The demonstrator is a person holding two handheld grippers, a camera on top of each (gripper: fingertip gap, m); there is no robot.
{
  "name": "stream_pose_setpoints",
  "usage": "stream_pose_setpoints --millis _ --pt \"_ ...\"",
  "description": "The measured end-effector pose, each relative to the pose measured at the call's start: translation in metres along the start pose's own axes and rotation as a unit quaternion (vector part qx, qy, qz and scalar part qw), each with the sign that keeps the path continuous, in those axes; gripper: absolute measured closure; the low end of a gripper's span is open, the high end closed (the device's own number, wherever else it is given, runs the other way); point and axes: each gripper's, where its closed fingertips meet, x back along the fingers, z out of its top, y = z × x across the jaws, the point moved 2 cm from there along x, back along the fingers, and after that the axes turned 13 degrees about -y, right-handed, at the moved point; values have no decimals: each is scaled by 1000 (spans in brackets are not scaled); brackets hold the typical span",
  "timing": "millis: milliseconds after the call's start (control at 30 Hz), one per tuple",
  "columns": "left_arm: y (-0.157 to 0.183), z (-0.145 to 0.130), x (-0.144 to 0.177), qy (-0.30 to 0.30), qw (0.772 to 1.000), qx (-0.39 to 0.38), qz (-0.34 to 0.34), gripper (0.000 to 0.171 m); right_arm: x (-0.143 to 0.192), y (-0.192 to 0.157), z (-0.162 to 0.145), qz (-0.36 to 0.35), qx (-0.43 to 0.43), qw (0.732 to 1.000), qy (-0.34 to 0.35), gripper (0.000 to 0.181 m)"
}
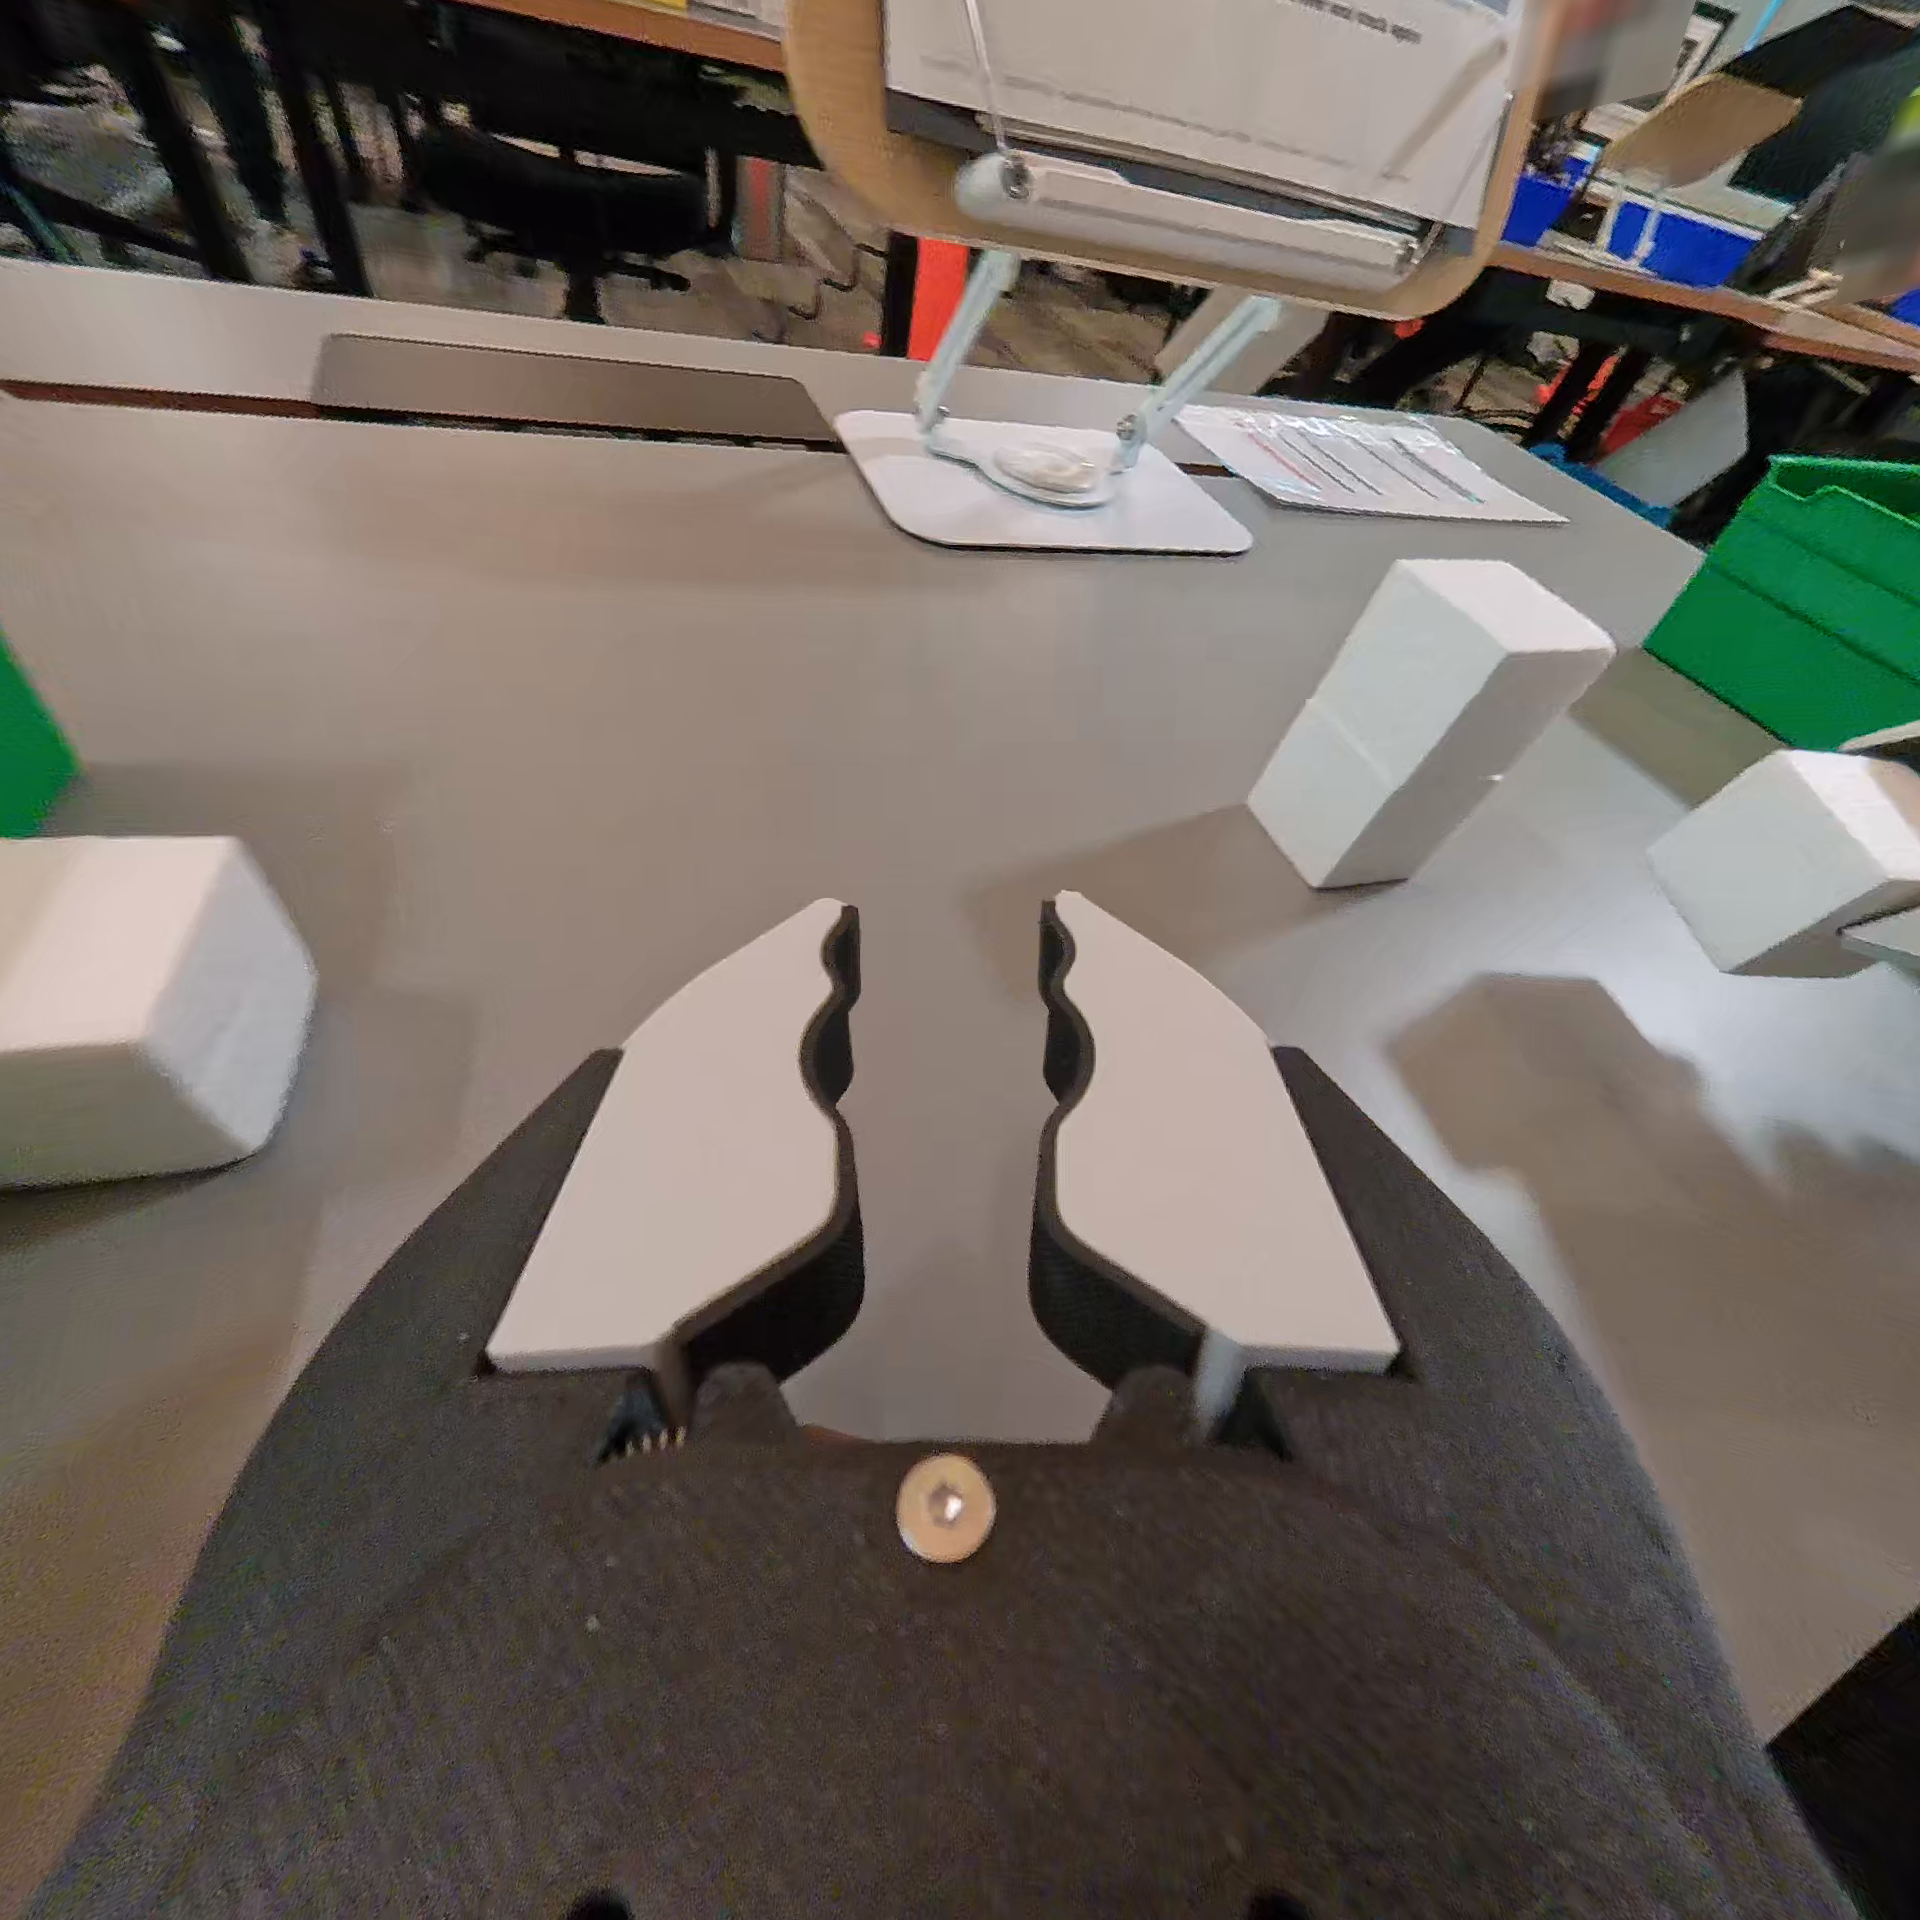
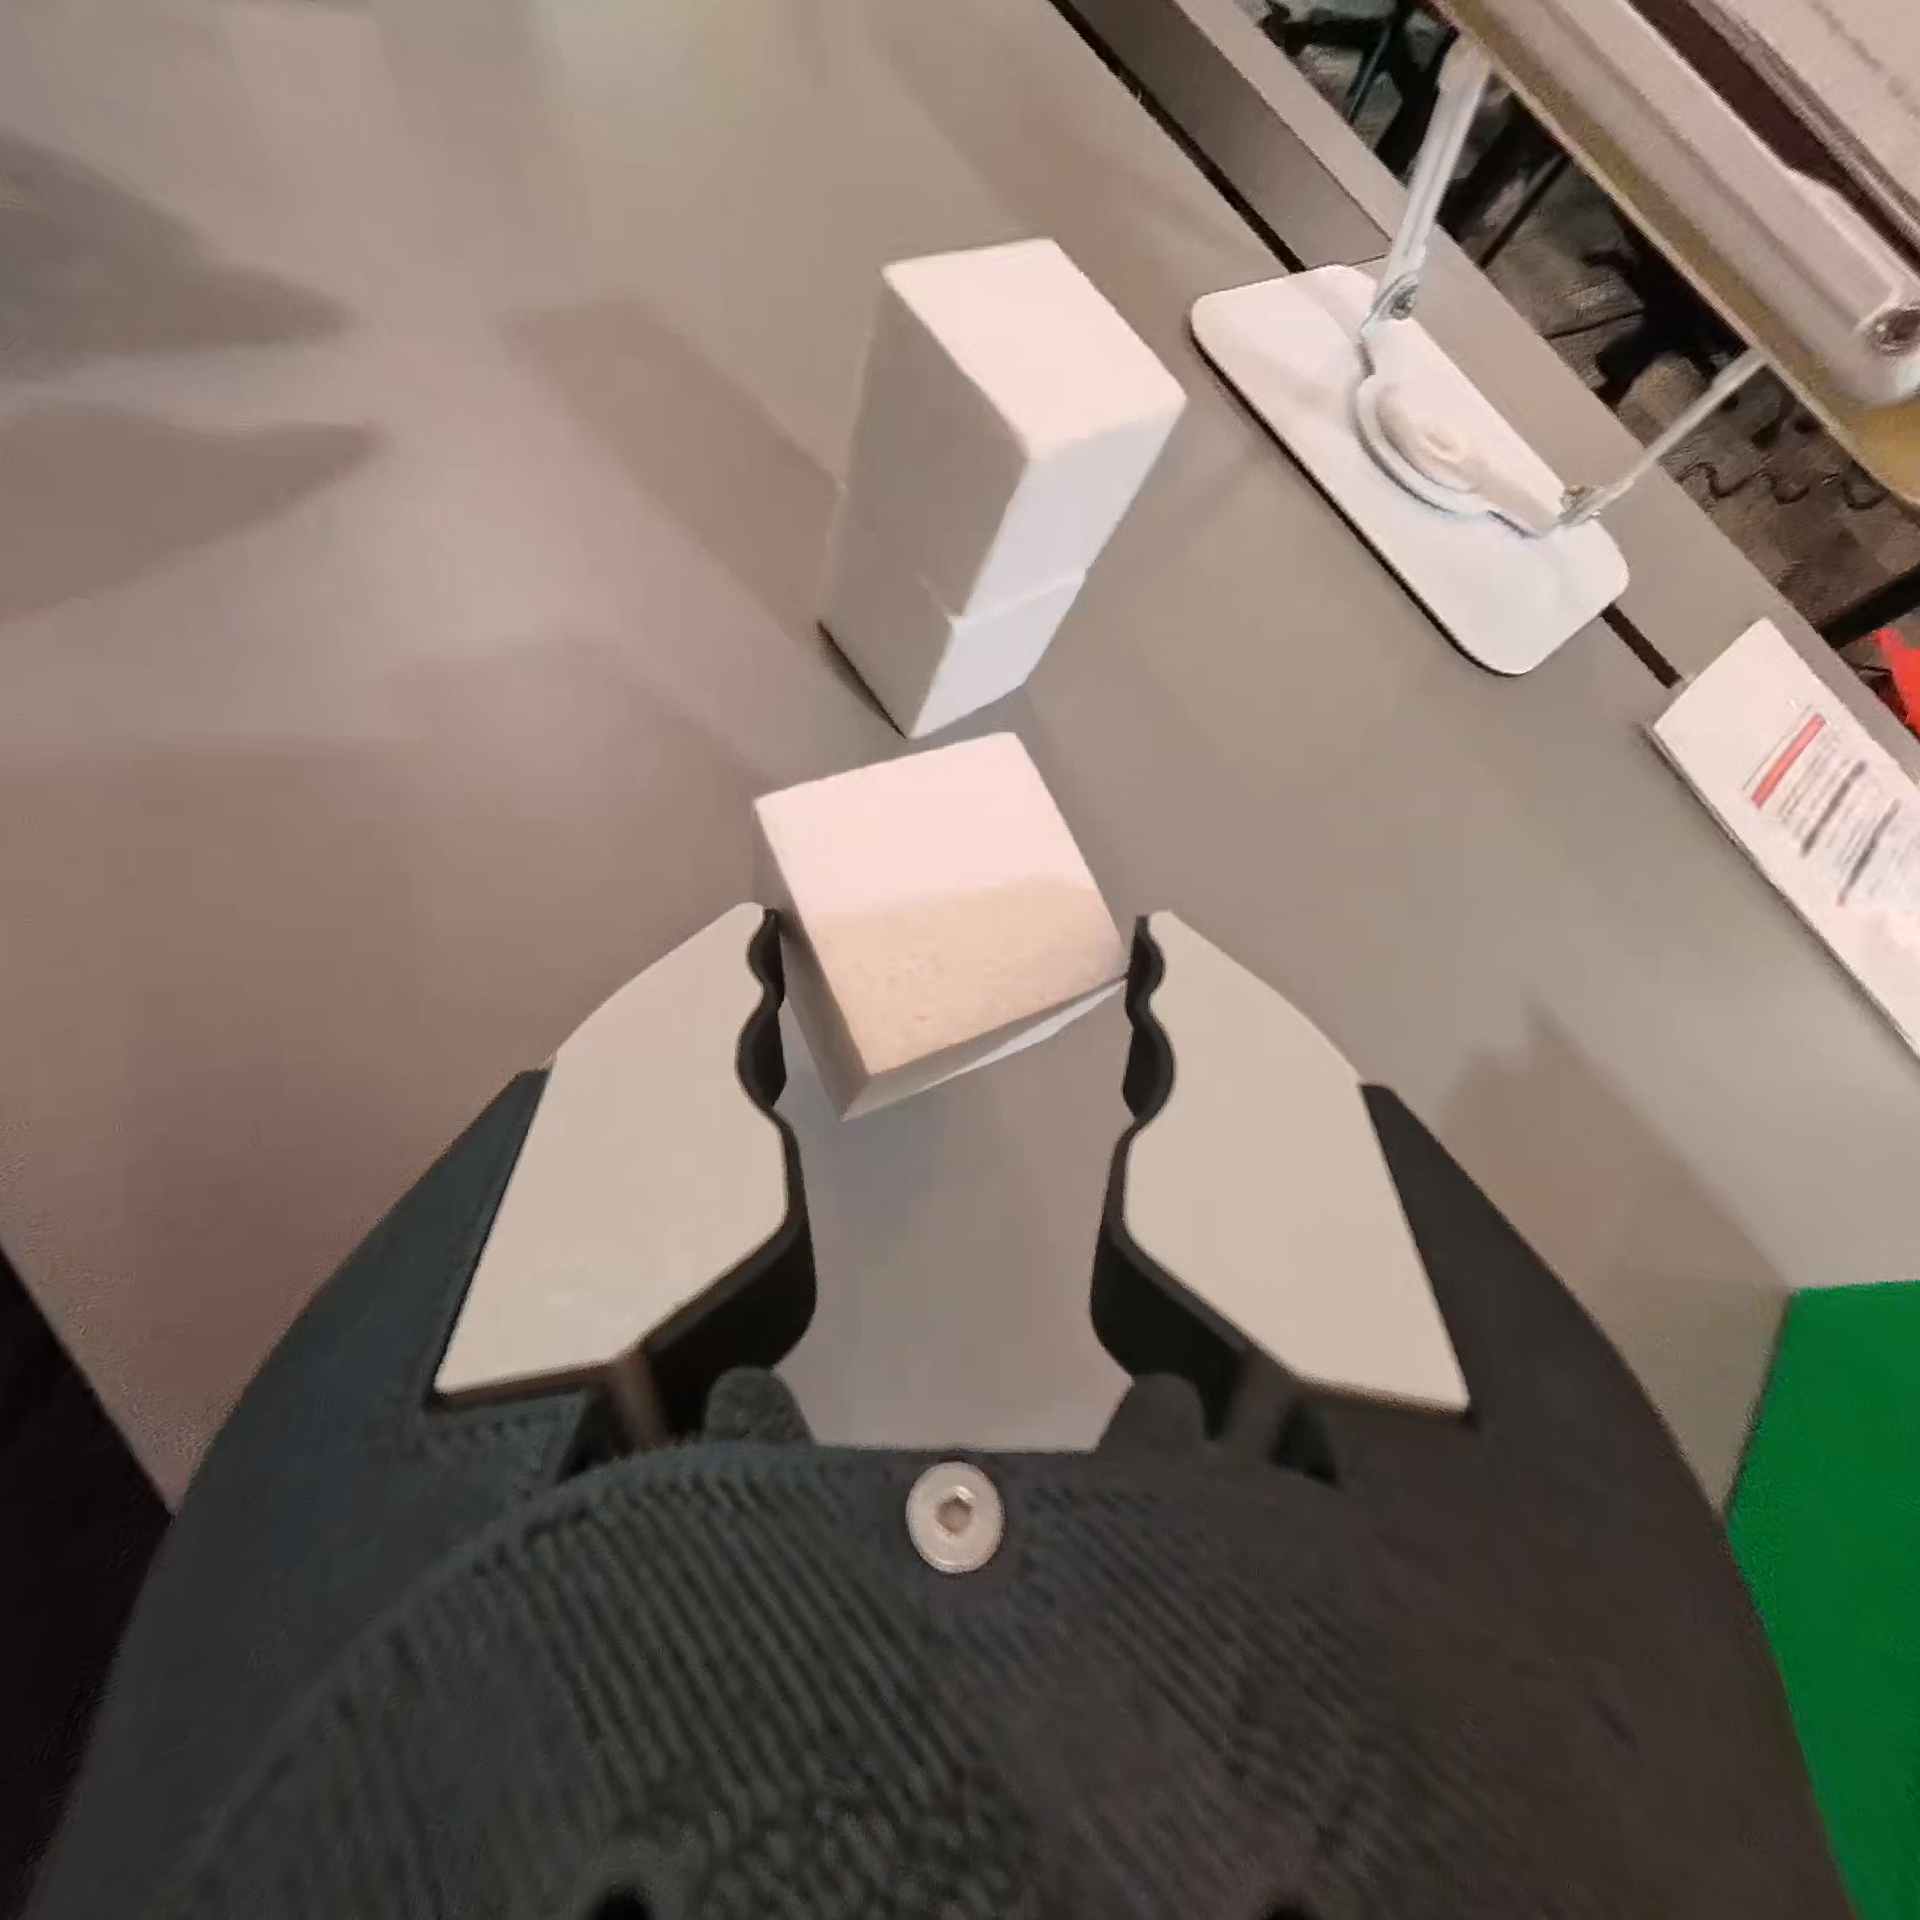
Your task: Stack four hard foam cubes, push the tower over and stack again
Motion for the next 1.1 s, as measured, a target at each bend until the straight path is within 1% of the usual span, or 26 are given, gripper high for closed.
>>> stream_pose_setpoints --millis 133,233,300,367,433,500,633,700,767,800,867,900,933,1000,1100 --pt "23 0 -20 -21 999 -3 -39 138 -6 -5 -27 50 -36 998 -15 116" --pt "32 7 -29 -16 998 -15 -52 139 0 -6 -37 50 -46 998 -16 117" --pt "36 7 -36 -23 998 -16 -63 139 2 -9 -41 56 -55 997 -17 116" --pt "42 7 -42 -32 996 -14 -81 138 2 -6 -46 35 -56 998 -21 115" --pt "47 6 -44 -37 995 -13 -95 138 5 0 -46 5 -56 998 -10 101" --pt "50 7 -44 -38 994 -15 -104 138 8 0 -47 12 -63 998 -4 95" --pt "49 7 -41 -38 994 -12 -106 138 7 10 -70 20 -59 997 -53 89" --pt "47 8 -39 -36 994 -7 -107 138 9 6 -76 68 -78 993 -48 91" --pt "47 7 -39 -38 993 -4 -108 138 9 -3 -76 121 -89 988 -39 95" --pt "47 6 -39 -40 993 -2 -110 138 8 -6 -74 132 -88 987 -31 96" --pt "48 5 -40 -43 993 -1 -113 138 5 -11 -71 132 -71 988 -26 102" --pt "49 5 -40 -45 992 0 -115 138 3 -11 -72 120 -61 990 -31 110" --pt "49 4 -40 -47 992 1 -117 138 1 -8 -73 102 -51 993 -36 123" --pt "51 3 -40 -49 991 1 -121 138 4 -7 -67 93 -32 995 -21 124" --pt "53 2 -40 -52 991 -1 -122 138 15 5 -49 83 -44 995 38 124"
